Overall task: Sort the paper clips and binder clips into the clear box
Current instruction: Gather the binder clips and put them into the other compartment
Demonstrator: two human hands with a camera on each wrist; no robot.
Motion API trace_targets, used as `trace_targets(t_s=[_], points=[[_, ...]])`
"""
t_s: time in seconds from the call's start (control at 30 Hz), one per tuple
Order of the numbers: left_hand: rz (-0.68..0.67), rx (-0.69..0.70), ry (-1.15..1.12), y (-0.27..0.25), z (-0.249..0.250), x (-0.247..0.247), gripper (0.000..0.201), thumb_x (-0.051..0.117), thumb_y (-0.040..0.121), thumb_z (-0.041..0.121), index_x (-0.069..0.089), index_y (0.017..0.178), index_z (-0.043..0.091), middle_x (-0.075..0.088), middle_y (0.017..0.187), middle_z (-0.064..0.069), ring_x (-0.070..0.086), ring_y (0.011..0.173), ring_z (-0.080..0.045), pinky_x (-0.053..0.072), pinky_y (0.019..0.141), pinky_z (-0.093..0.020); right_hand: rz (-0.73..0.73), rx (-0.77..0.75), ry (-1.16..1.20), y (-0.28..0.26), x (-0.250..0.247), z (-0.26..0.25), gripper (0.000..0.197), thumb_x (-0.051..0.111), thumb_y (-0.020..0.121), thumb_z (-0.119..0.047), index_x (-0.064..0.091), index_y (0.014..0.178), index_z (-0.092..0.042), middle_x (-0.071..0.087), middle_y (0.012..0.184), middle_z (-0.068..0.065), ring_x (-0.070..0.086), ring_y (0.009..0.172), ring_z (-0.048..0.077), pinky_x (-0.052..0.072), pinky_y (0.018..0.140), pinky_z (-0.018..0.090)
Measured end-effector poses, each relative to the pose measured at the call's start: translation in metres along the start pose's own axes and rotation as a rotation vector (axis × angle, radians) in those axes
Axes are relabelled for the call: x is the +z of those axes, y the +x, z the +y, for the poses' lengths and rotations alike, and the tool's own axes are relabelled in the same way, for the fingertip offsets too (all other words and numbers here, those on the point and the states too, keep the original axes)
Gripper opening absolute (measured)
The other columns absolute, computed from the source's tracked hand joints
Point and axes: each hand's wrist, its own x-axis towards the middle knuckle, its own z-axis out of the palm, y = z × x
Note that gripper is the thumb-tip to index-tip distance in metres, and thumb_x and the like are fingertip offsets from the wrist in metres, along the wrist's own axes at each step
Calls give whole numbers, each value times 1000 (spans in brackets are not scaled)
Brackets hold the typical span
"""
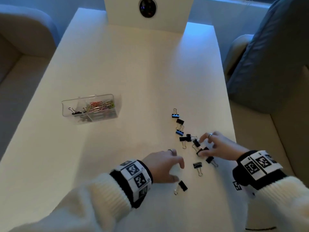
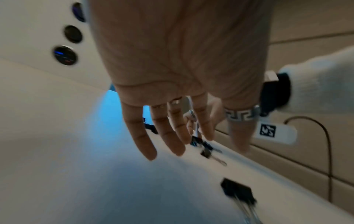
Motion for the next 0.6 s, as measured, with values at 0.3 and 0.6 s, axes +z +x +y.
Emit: trace_targets(t_s=[0.3, 0.6], points=[[1, 35, 249, 23, 38, 55, 22, 49, 91, 14, 47, 112, 8, 41, 117, -13, 47, 104, -28, 51, 76, -39, 124, -85, 64, -16, 43, 27, 47, 75, 72, -29, 41, 104, -32, 34, 108, -5, 47, 102, 16, 47, 88, 31], [314, -236, -364, 16, 21, 48, 34, 58, 81, 15, 54, 115, 18, 47, 111, 0, 51, 91, -11, 47, 84, -23, 290, -176, 211, -19, 59, 33, 18, 63, 84, -15, 55, 100, -17, 44, 99, -1, 53, 80, 11, 50, 63, 13]])
